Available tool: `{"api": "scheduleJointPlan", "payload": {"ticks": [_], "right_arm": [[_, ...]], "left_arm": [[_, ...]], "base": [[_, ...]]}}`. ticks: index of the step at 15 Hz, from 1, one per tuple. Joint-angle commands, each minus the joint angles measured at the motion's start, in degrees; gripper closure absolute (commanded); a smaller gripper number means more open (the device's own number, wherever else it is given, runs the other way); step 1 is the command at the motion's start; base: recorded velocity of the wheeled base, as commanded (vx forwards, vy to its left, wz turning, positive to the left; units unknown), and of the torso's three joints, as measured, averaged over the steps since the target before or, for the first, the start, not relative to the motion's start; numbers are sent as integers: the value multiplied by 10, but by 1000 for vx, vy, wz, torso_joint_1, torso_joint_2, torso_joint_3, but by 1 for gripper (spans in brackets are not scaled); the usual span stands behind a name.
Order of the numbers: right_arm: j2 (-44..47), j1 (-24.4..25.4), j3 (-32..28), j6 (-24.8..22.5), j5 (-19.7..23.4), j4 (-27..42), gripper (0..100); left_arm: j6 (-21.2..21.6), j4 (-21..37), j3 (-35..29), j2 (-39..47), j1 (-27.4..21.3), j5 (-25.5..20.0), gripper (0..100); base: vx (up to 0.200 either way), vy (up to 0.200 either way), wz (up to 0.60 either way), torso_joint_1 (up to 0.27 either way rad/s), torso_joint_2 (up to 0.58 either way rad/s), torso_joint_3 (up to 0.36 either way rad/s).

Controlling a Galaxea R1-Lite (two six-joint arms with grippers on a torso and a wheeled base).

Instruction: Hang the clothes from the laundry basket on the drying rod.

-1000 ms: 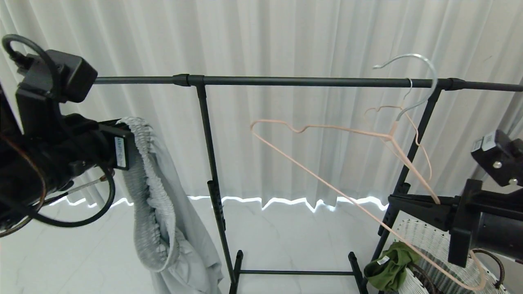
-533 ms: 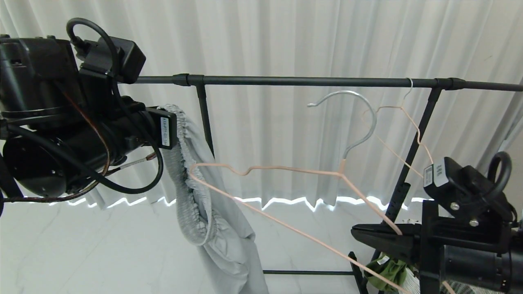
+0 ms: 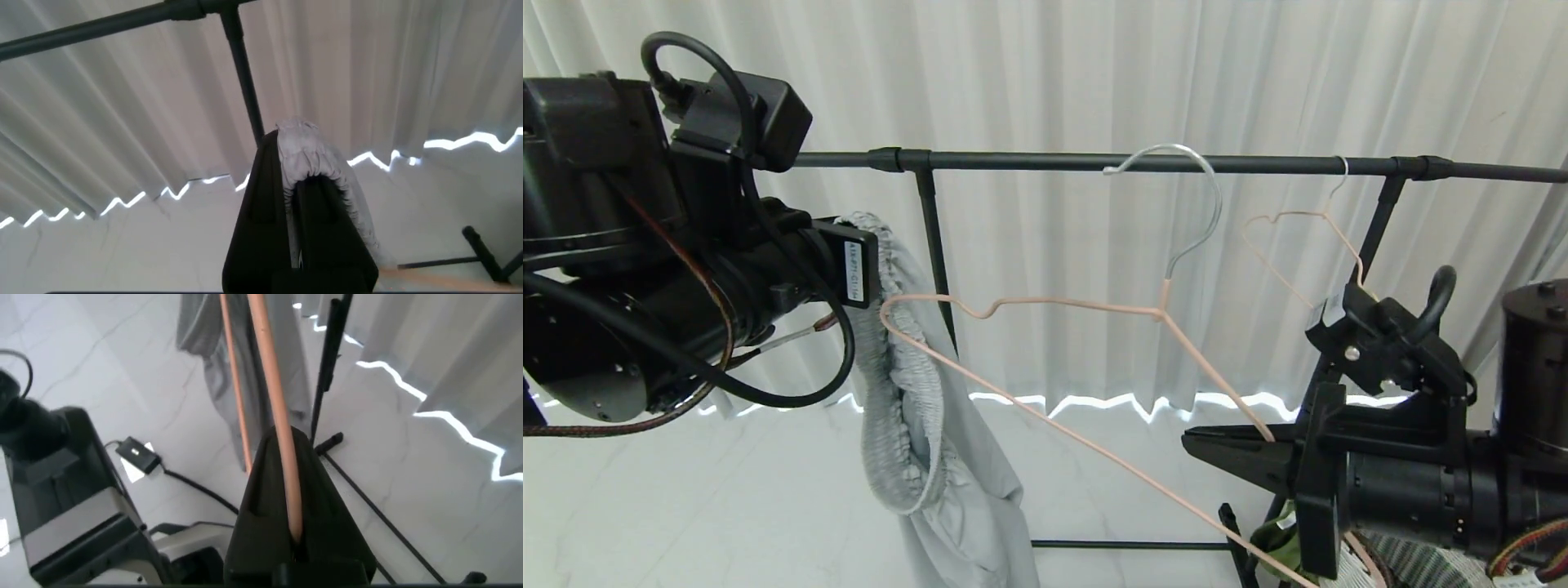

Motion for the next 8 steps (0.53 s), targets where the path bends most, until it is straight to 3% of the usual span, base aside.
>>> {"api": "scheduleJointPlan", "payload": {"ticks": [1,6,8], "right_arm": [[11,-7,-16,6,-4,-1,100],[56,-1,-54,33,-33,-7,100],[52,26,-49,45,-33,-7,100]], "left_arm": [[0,0,11,-11,-1,3,100],[-1,0,34,-19,-37,13,100],[-1,0,32,-8,-38,30,100]], "base": [[0,0,0,0,0,0],[0,0,0,0,0,0],[0,0,0,0,0,0]]}}
